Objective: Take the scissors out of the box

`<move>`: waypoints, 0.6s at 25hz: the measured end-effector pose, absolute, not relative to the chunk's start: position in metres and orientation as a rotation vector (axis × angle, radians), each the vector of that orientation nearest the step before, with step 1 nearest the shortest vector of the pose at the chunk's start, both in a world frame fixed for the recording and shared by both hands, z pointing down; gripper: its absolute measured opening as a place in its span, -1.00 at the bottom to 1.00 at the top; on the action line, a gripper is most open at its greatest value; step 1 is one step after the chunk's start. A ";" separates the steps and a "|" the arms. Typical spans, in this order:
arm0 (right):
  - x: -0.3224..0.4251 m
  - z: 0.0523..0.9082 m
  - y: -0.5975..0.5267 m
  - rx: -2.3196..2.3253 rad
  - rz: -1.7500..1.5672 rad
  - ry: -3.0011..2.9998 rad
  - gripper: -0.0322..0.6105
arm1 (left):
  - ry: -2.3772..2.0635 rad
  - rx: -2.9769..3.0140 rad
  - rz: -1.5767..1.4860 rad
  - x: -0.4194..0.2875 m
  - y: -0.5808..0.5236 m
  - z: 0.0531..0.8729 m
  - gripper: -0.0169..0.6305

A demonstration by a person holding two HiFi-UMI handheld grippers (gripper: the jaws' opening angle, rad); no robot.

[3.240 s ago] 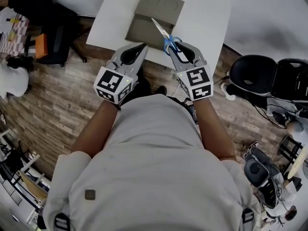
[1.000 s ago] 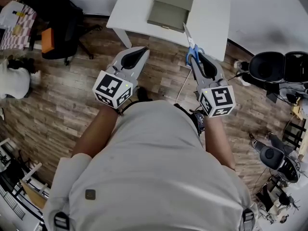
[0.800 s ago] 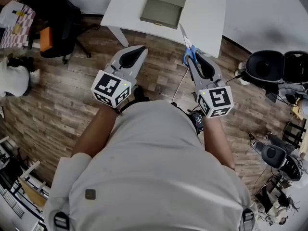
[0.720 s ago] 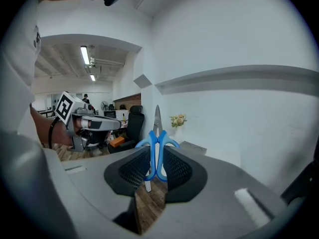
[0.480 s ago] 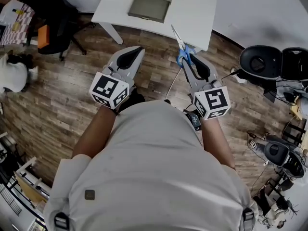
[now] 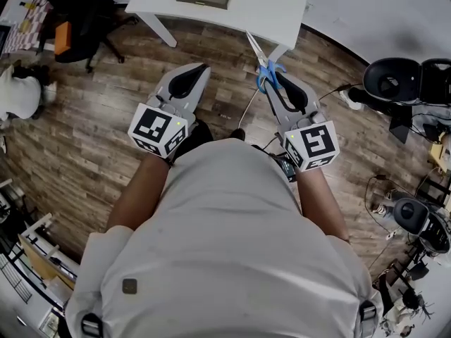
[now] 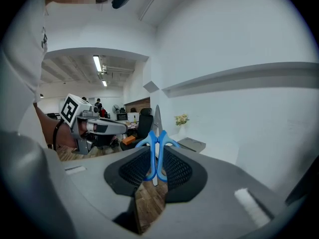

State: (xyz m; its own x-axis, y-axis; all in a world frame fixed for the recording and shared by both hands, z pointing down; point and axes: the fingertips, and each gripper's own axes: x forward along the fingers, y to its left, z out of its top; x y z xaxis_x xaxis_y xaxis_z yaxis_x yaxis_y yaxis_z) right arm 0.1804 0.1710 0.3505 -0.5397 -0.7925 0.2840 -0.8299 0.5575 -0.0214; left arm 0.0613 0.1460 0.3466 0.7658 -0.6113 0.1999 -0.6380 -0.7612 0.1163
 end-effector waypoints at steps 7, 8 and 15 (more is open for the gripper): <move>0.185 0.350 0.192 1.358 0.232 -2.548 -0.59 | -0.966 2.797 0.237 0.071 0.164 0.344 -0.95; 0.186 0.349 0.193 1.362 0.232 -2.547 -0.59 | -0.960 2.800 0.237 0.072 0.165 0.344 -0.95; 0.185 0.348 0.199 1.360 0.220 -2.553 -0.59 | -0.937 2.810 0.235 0.078 0.172 0.344 -0.95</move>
State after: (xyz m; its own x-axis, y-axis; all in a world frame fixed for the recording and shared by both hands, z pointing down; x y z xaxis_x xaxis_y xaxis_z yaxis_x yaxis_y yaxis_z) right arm 0.1846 0.1991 0.3478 -0.5381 -0.7950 0.2799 -0.8312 0.5556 -0.0198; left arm 0.0778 0.1716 0.3440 0.7901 -0.5788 0.2019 -0.6056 -0.7881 0.1106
